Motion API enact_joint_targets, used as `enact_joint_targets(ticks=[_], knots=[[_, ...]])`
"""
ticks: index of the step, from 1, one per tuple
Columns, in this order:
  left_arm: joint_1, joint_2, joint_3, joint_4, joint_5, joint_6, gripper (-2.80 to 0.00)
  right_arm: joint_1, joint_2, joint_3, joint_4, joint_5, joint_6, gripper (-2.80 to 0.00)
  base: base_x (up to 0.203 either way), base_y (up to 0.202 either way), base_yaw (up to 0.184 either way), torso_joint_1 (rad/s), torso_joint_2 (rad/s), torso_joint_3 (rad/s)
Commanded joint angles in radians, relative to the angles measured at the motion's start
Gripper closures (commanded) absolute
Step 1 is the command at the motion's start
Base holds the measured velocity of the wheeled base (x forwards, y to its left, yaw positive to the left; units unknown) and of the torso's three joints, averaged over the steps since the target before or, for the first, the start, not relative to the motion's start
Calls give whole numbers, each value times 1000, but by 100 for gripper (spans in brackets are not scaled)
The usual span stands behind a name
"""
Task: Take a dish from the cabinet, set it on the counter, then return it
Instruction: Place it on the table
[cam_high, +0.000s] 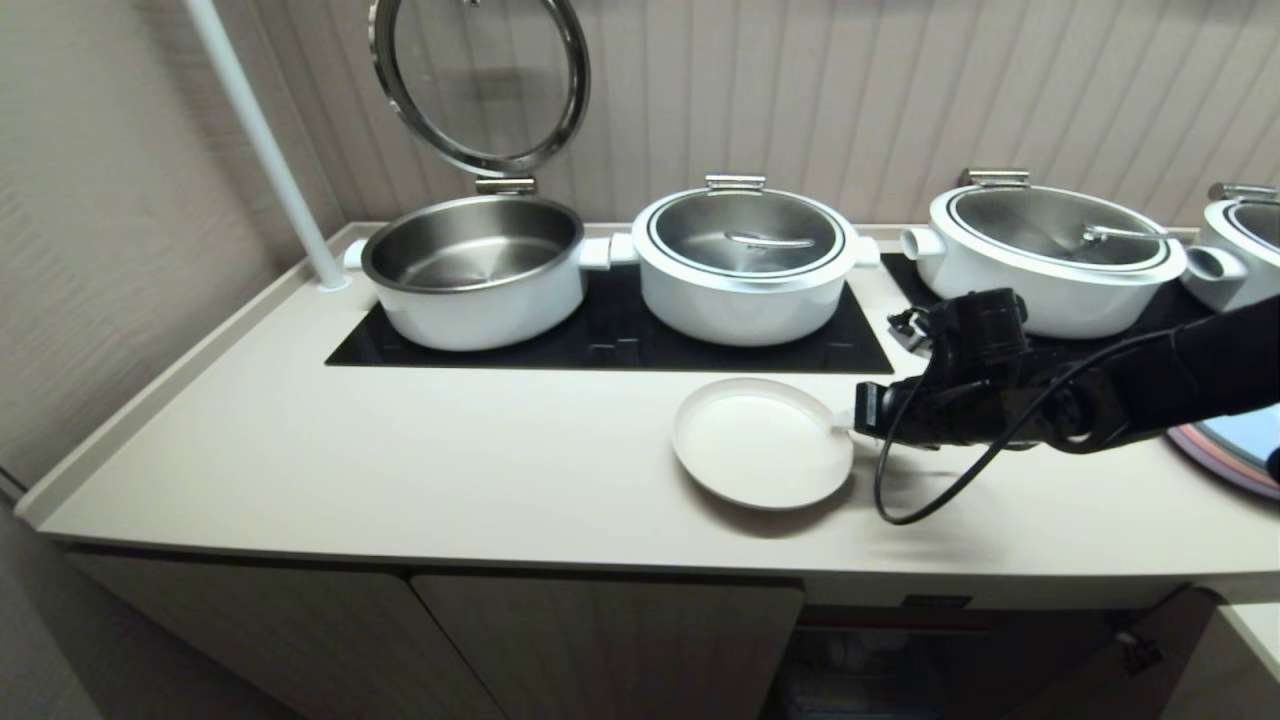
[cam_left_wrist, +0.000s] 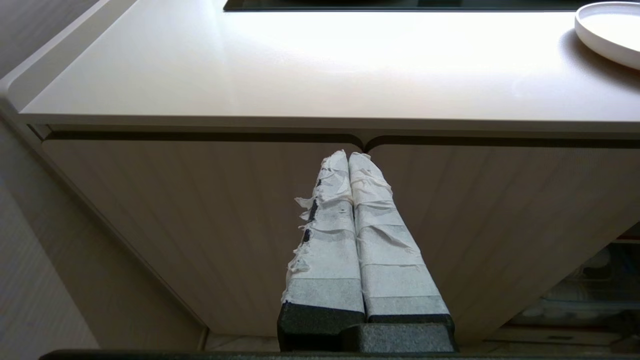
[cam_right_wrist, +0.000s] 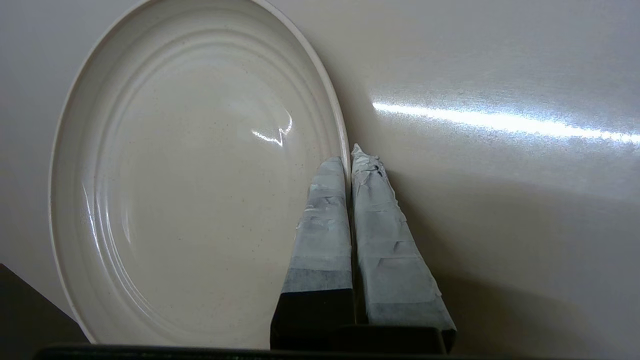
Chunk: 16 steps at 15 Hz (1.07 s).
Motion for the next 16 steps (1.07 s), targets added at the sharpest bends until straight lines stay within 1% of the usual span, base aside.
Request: enact_joint_targets(ticks=[1, 3, 4, 5, 12, 14, 15, 16], knots=[[0, 0, 0, 0, 0, -1, 0, 0, -3, -1, -1, 2, 2, 0, 0, 0, 0, 0, 0, 0], [0, 0, 0, 0, 0, -1, 0, 0, -5, -1, 0, 2, 2, 0, 0, 0, 0, 0, 0, 0], [0, 0, 0, 0, 0, -1, 0, 0, -5, -1, -1, 2, 2, -248, 0, 0, 0, 0, 0, 0], [0, 0, 0, 0, 0, -1, 0, 0, -5, -1, -1, 2, 2, -280, 0, 0, 0, 0, 0, 0], [0, 0, 0, 0, 0, -1, 0, 0, -7, -1, -8, -21, -6, -280, 0, 0, 0, 0, 0, 0], [0, 0, 0, 0, 0, -1, 0, 0, -15, -4, -12, -44, -9, -280, 0, 0, 0, 0, 0, 0], [0, 0, 0, 0, 0, -1, 0, -1, -22, -3, -11, -52, -24, -280, 0, 0, 0, 0, 0, 0], [0, 0, 0, 0, 0, -1, 0, -1, -27, 0, -10, -55, -61, -280, 0, 0, 0, 0, 0, 0]])
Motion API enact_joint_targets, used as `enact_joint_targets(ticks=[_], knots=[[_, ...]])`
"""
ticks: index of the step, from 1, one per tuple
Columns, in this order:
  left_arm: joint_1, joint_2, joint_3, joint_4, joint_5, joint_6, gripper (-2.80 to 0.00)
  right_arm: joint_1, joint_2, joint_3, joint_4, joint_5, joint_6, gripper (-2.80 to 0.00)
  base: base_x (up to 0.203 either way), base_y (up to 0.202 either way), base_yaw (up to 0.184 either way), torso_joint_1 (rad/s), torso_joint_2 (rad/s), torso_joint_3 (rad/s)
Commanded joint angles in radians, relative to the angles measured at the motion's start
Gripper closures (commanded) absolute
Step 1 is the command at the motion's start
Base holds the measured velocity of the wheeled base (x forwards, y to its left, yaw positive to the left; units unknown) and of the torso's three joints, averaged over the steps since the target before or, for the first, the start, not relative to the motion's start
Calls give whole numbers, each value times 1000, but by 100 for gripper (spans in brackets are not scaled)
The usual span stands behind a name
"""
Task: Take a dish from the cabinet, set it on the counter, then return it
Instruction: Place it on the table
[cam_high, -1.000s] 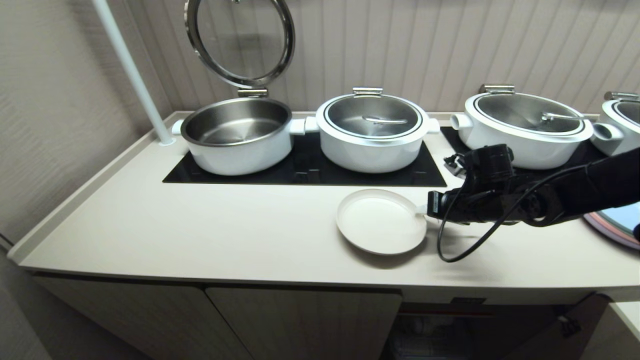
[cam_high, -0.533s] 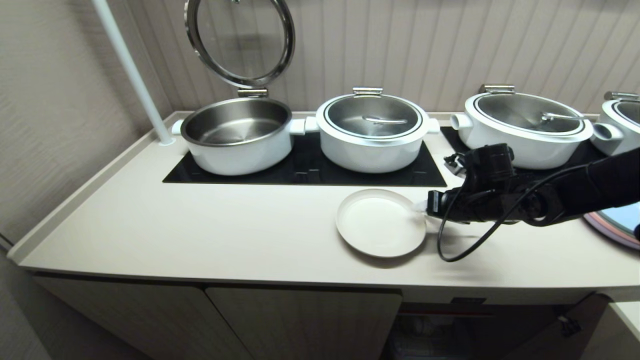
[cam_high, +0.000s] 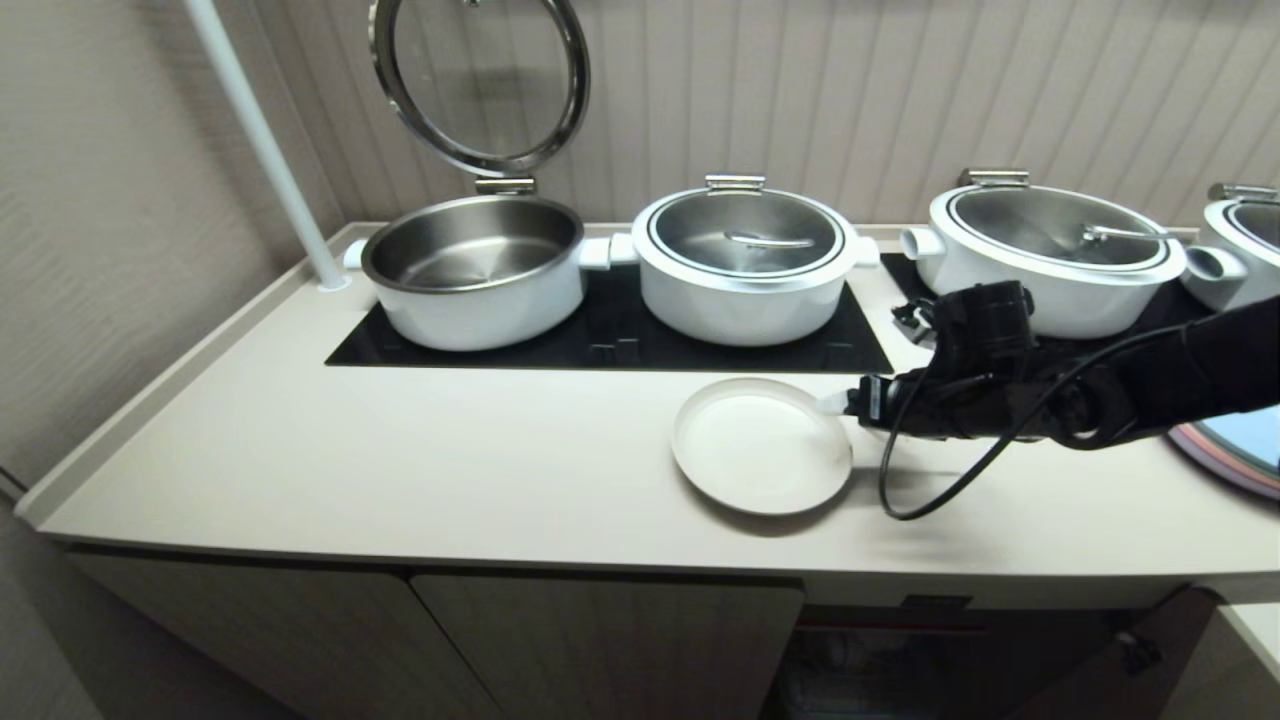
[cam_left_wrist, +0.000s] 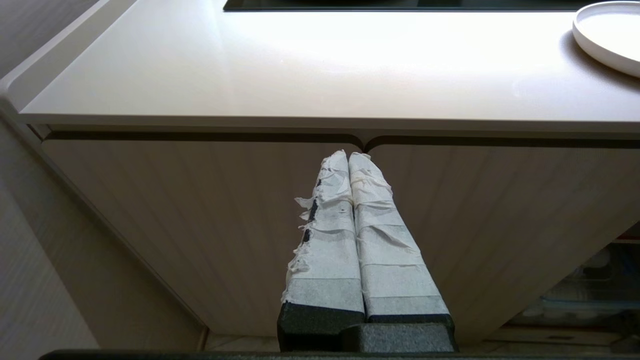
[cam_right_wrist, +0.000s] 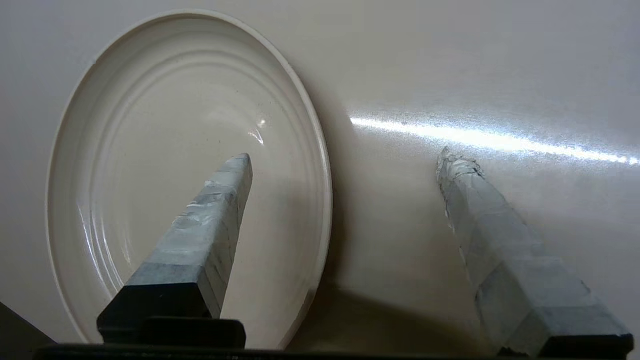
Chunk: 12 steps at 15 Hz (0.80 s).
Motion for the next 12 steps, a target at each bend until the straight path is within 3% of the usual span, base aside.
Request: enact_joint_targets(ticks=[1, 10, 11, 12], knots=[[0, 0, 0, 0, 0, 0, 0, 0, -23, 4, 1, -5, -46, -280, 0, 0, 0, 0, 0, 0], [0, 0, 0, 0, 0, 0, 0, -1, -149, 102, -53, -166, -145, -280, 0, 0, 0, 0, 0, 0], [0, 0, 0, 0, 0, 0, 0, -1, -171, 131, -88, -168, -145, 0, 0, 0, 0, 0, 0, 0], [0, 0, 0, 0, 0, 0, 0, -2, -193, 166, -124, -169, -147, 0, 0, 0, 0, 0, 0, 0]])
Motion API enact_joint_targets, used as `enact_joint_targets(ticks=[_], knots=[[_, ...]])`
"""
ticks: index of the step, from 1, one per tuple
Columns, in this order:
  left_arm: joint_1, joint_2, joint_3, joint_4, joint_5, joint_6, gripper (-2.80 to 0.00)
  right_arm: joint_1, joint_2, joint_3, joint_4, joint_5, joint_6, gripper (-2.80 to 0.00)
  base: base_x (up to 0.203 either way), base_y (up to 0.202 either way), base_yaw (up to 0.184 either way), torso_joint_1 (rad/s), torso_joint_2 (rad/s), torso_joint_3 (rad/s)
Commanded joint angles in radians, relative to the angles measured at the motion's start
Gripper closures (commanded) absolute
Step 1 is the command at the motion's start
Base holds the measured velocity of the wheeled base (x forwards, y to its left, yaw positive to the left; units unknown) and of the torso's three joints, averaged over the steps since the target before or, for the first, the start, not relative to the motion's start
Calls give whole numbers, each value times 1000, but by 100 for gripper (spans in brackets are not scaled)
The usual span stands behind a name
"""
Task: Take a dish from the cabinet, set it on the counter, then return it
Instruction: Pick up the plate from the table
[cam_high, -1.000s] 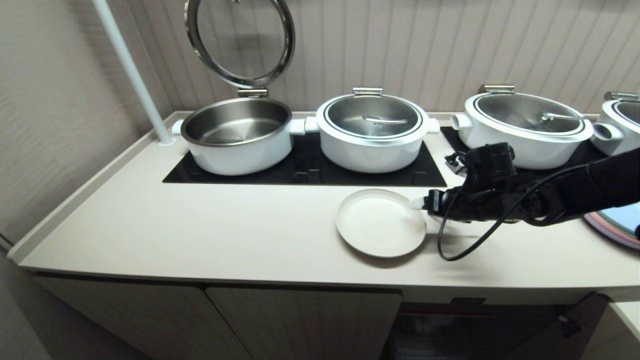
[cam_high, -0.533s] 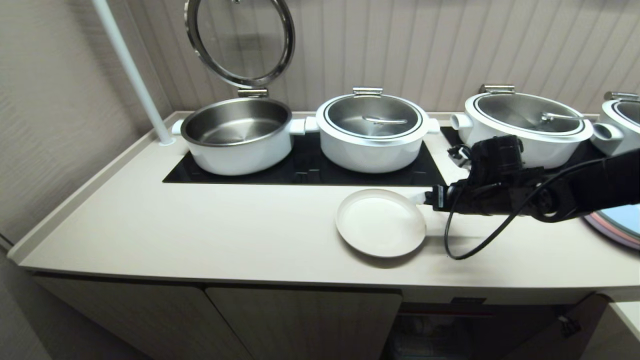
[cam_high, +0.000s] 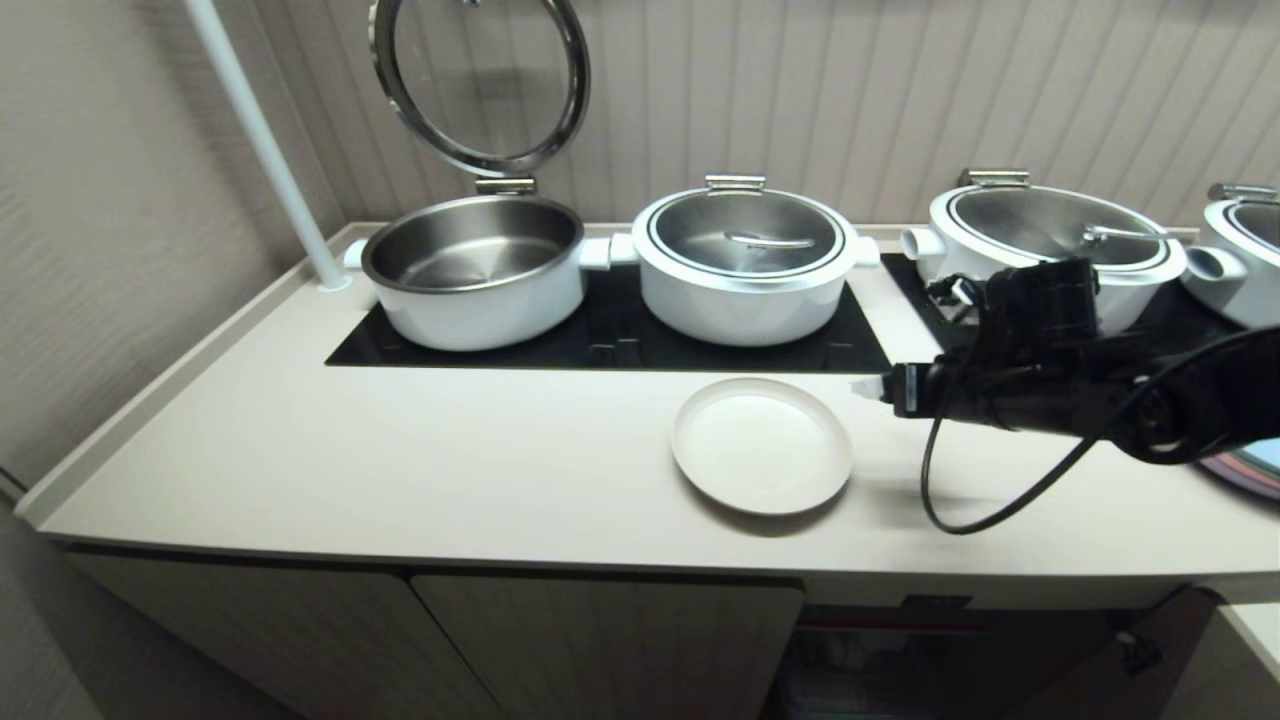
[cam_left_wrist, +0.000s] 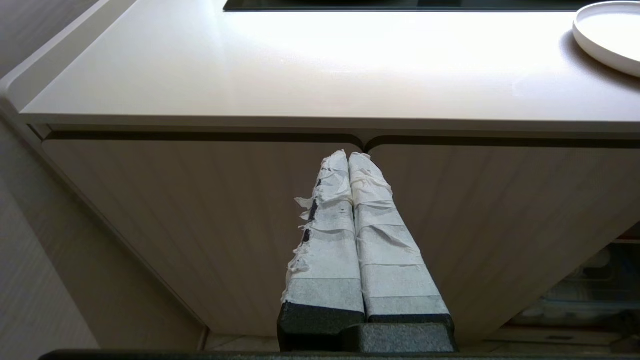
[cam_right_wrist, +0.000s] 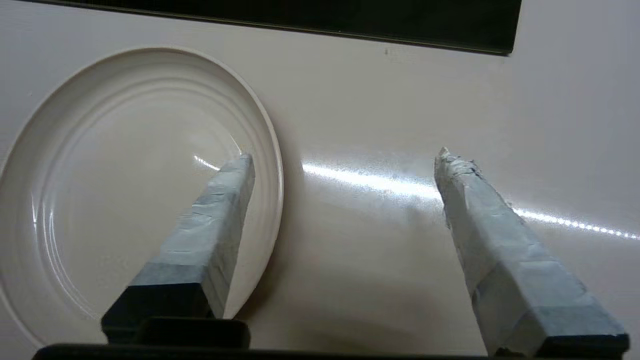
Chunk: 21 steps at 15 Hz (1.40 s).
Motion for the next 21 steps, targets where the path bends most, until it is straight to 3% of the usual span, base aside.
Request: enact_joint_targets(ticks=[1, 6, 12, 16, 21], knots=[[0, 0, 0, 0, 0, 0, 0, 0, -67, 62, -42, 0, -7, 0, 0, 0, 0, 0, 0, 0], [0, 0, 0, 0, 0, 0, 0, -9, -189, 157, -138, -90, -54, 0, 0, 0, 0, 0, 0, 0], [0, 0, 0, 0, 0, 0, 0, -41, -479, 332, -180, -105, -112, 0, 0, 0, 0, 0, 0, 0], [0, 0, 0, 0, 0, 0, 0, -60, -766, 591, -194, -114, -158, 0, 0, 0, 0, 0, 0, 0], [0, 0, 0, 0, 0, 0, 0, -149, -1111, 966, -236, -110, -173, 0, 0, 0, 0, 0, 0, 0]])
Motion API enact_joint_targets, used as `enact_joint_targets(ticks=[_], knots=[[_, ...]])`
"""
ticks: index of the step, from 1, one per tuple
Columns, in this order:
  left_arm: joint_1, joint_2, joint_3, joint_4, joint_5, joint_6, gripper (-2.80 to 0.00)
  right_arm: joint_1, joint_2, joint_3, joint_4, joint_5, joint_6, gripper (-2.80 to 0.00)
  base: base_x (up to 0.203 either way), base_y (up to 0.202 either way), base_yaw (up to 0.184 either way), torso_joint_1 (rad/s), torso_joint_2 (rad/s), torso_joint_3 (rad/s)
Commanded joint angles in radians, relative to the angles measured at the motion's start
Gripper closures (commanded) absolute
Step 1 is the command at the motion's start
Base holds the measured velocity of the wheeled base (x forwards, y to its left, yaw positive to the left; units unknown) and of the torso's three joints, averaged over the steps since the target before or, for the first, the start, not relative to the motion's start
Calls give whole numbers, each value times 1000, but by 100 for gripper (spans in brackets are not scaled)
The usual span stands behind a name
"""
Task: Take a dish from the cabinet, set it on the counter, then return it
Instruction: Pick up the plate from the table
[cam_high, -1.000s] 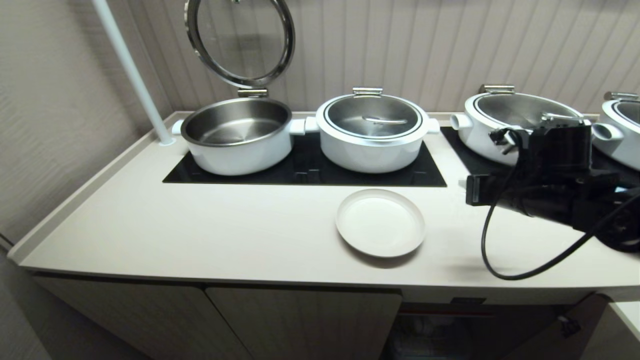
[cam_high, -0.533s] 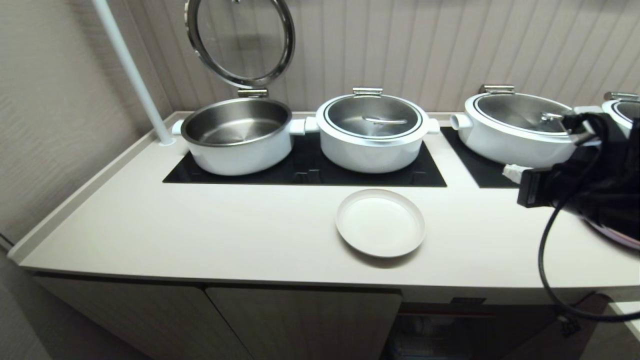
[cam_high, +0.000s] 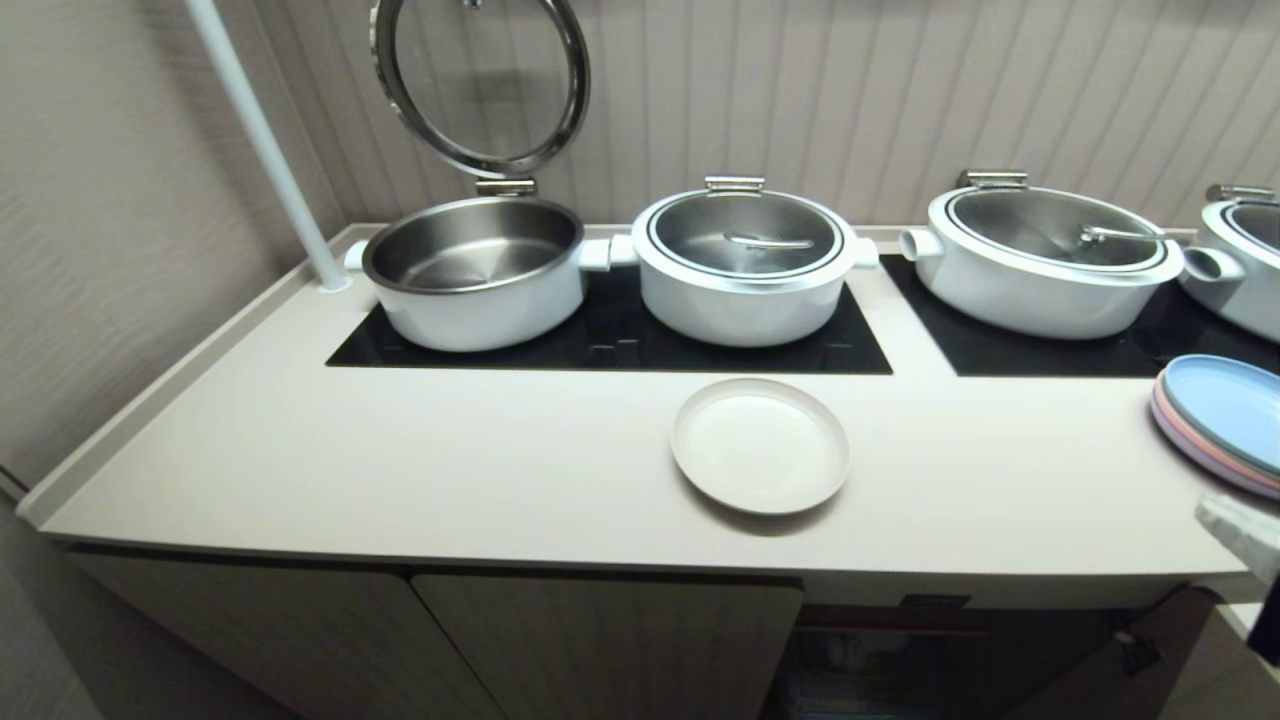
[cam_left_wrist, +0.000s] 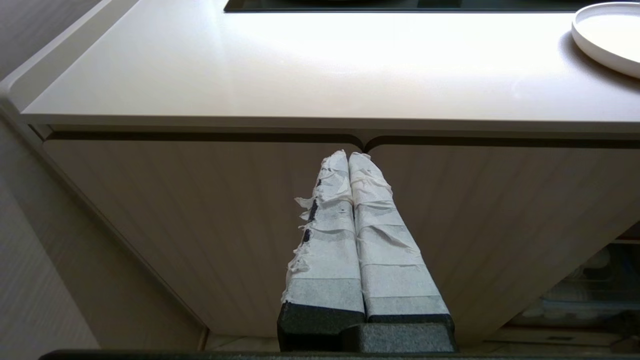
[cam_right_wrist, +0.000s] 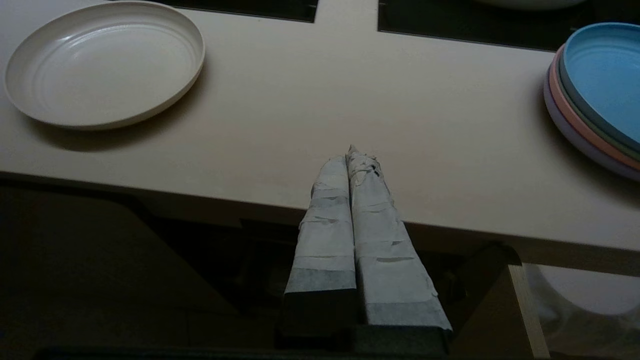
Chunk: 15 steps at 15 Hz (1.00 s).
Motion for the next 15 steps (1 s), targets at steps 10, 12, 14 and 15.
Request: enact_joint_targets(ticks=[10, 12, 14, 15], knots=[[0, 0, 0, 0, 0, -1, 0, -109, -660, 195, 452, -6, -49, 0, 0, 0, 0, 0, 0, 0], [0, 0, 0, 0, 0, -1, 0, -96, -706, 195, 484, -3, -50, 0, 0, 0, 0, 0, 0, 0], [0, 0, 0, 0, 0, -1, 0, -86, -775, 196, 518, 18, -48, 0, 0, 0, 0, 0, 0, 0], [0, 0, 0, 0, 0, -1, 0, -83, -813, 194, 549, 29, -46, 0, 0, 0, 0, 0, 0, 0]])
